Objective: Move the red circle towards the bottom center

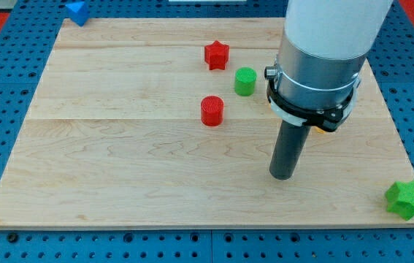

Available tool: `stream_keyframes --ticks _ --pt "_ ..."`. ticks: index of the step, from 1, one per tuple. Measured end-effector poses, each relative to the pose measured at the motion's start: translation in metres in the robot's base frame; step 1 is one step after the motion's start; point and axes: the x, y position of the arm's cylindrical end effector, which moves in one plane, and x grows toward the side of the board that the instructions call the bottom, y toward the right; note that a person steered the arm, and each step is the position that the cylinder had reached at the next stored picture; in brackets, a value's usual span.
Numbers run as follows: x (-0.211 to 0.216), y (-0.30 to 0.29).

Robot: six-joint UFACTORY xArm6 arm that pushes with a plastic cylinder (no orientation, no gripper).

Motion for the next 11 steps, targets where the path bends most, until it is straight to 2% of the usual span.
stream_keyframes --ticks 1,3,4,5,8,9,10,11 --pt "0.0 0.0" --pt "-0.074 -0.001" --pt "-0.119 -0.025" --pt "-0.147 -0.07" --pt "-0.095 -0.1" --pt "-0.082 -0.16" --pt "-0.059 -0.176" --pt "-0.05 -0.157"
